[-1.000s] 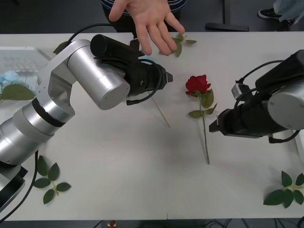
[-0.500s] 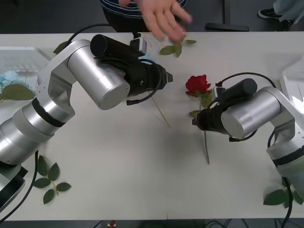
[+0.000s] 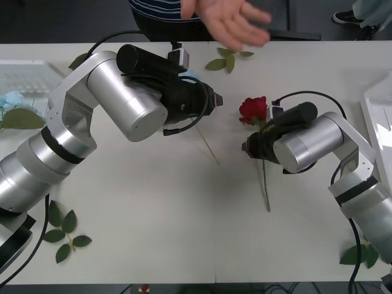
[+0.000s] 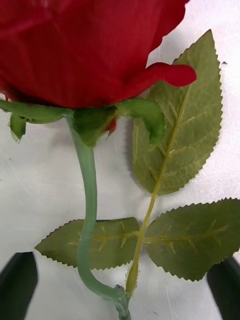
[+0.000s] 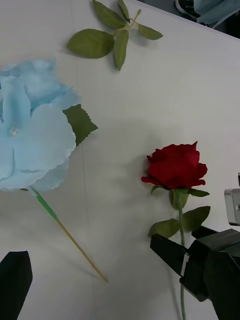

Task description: Place the red flowers into the right box and the blue flowers into the left box. If a person shows an open palm, hand one flower to the person first, then continue sorting.

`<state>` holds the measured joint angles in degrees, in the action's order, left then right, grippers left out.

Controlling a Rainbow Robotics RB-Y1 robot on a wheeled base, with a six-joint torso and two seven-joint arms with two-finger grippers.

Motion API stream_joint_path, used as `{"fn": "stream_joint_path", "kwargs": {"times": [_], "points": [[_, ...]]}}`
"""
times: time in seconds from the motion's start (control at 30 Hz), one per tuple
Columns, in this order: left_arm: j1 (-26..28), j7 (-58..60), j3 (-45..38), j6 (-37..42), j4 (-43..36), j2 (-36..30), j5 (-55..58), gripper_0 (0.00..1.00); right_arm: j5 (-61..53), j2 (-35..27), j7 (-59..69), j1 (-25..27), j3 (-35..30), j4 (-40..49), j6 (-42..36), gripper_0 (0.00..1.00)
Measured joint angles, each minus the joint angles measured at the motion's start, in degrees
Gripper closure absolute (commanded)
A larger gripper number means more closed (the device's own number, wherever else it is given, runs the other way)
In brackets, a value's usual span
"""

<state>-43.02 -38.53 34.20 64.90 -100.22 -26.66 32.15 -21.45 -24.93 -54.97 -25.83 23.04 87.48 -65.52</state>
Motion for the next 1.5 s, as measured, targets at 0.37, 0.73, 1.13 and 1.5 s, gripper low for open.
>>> {"fn": "stream_joint_path", "kwargs": {"times": [0.37,0.73,1.13,1.5], "points": [[0.0,0.0,0.0,0.0,0.0,0.0,0.0,0.00,0.8,0.0,0.0,0.0,3.2,0.0,0.0,1.00],[0.0,0.0,0.0,0.0,0.0,0.0,0.0,0.00,0.8,0.0,0.0,0.0,3.2,0.0,0.0,1.00],[0.0,0.0,0.0,0.0,0.0,0.0,0.0,0.00,-12.8,-5.2,-1.4,-4.1,-6.9,10.9,-22.7,1.00],[0.0,0.0,0.0,0.0,0.0,0.0,0.0,0.00,-26.2,-11.0,-8.0,-8.4,-26.2,27.0,-42.6,1.00]]}}
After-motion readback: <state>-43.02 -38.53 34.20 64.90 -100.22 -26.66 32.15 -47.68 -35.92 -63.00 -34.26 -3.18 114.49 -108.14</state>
